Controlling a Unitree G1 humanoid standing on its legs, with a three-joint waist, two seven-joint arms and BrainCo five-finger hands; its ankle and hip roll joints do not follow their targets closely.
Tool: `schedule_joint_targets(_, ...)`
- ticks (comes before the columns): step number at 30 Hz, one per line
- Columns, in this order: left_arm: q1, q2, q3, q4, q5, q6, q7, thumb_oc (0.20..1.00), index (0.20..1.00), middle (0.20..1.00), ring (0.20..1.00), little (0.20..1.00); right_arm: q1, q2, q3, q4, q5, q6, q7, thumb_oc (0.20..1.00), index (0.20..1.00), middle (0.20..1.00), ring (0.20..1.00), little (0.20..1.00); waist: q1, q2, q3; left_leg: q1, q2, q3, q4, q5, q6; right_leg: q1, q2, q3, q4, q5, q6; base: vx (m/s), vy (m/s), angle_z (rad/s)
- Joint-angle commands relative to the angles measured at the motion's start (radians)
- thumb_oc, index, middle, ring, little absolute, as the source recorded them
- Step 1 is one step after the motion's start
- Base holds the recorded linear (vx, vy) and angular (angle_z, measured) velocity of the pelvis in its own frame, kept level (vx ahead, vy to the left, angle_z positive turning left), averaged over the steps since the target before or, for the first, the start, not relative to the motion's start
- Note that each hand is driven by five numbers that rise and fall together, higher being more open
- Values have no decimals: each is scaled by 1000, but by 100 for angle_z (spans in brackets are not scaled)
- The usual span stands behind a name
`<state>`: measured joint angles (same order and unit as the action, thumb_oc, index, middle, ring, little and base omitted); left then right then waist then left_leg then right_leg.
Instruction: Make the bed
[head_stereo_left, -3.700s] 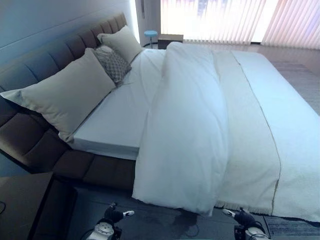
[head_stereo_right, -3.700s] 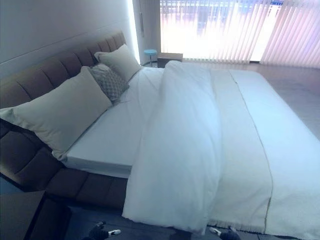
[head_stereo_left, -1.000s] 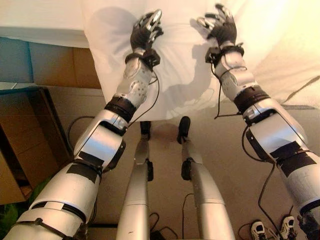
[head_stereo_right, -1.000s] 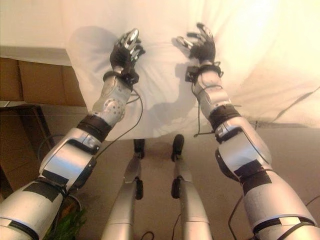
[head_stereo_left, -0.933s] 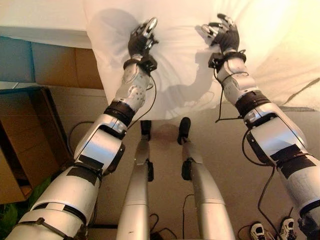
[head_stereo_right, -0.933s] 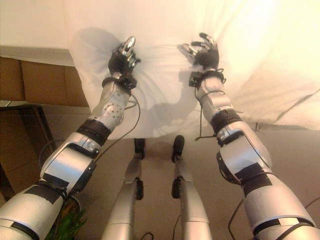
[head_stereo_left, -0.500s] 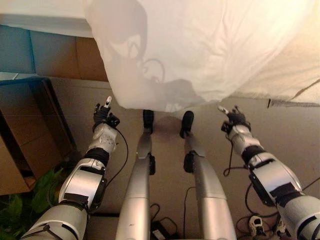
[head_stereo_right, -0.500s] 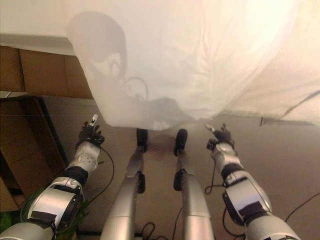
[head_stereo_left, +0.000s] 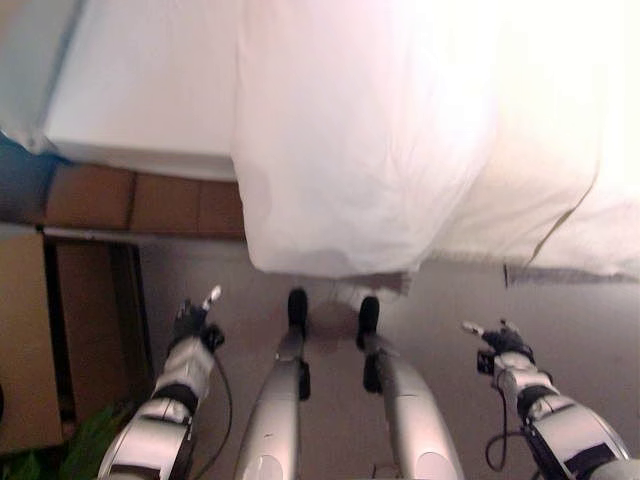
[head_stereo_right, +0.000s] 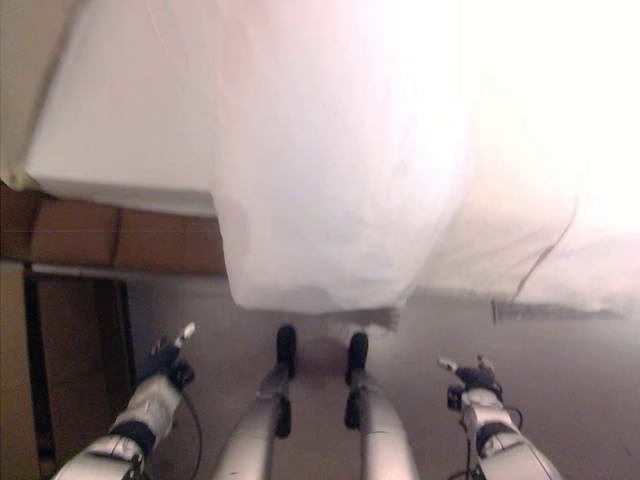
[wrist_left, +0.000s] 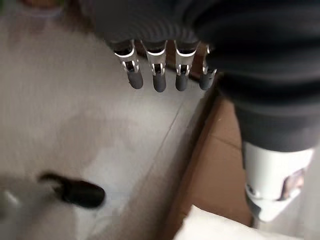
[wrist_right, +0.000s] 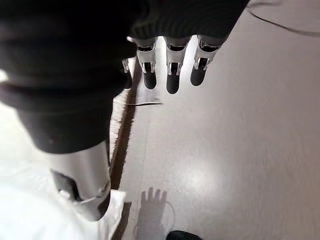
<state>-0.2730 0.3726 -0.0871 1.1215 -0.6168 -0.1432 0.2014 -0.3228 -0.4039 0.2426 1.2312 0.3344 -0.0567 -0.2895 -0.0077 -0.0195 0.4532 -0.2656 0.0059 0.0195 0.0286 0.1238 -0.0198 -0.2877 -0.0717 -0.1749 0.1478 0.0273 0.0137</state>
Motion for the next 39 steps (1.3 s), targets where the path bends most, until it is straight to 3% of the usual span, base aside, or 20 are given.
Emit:
schedule_joint_targets(1,7,25,-117,43,442,32,18,1000,1000,1000,1000,1000,59,-5,-16,-34,-77,-10,49,1000,1000,1000,1000,1000,-1,-3,-97,45,-74,29,38,-92,8,57,6,-11,-48,22,86,132,39,-7)
schedule_joint_targets(3,60,16,-140,25,536,43,13,1000,1000,1000,1000,1000,106,23,-37,-40,-74,-12,76,1000,1000,1000,1000,1000,-6,3,-154,104,-71,41,2,-89,9,111,15,4,-91,32,94,105,47,-15)
schedule_joint_targets(7,133,-44,-83,88,509,58,-35,1000,1000,1000,1000,1000,174,78,-54,-39,-104,5,120,1000,1000,1000,1000,1000,-10,10,-262,217,-65,49,-80,-84,1,212,33,9,-172,40,102,112,3,-19)
schedule_joint_targets(8,134,-44,-83,88,509,58,-35,1000,1000,1000,1000,1000,174,78,-54,-39,-104,5,120,1000,1000,1000,1000,1000,-10,10,-261,221,-65,49,-82,-84,1,215,33,9,-173,41,102,132,-12,2)
schedule_joint_targets(9,154,-68,-72,125,528,66,-49,1000,1000,1000,1000,1000,202,98,-43,-31,-139,12,139,1000,1000,1000,1000,1000,-10,9,-305,270,-62,54,-116,-84,-4,266,41,5,-209,42,102,110,-13,1)
schedule_joint_targets(14,188,-97,-85,176,600,86,-89,1000,1000,1000,1000,1000,240,123,-17,-4,-200,32,180,1000,1000,1000,1000,1000,-16,6,-373,324,-57,59,-116,-100,-8,330,48,4,-217,26,96,73,-7,3)
schedule_joint_targets(24,189,-109,-163,174,720,90,-119,1000,1000,1000,1000,1000,251,134,53,44,-302,54,221,1000,1000,1000,1000,1000,-9,-9,-408,359,-45,69,-116,-112,-9,368,53,1,-218,14,90,2,0,0)
schedule_joint_targets(39,194,-140,-171,170,701,95,-127,1000,1000,1000,1000,1000,254,155,86,58,-337,60,232,1000,1000,1000,1000,1000,-8,-9,-410,382,-42,77,-116,-127,-13,400,51,-7,-235,5,96,0,0,0)
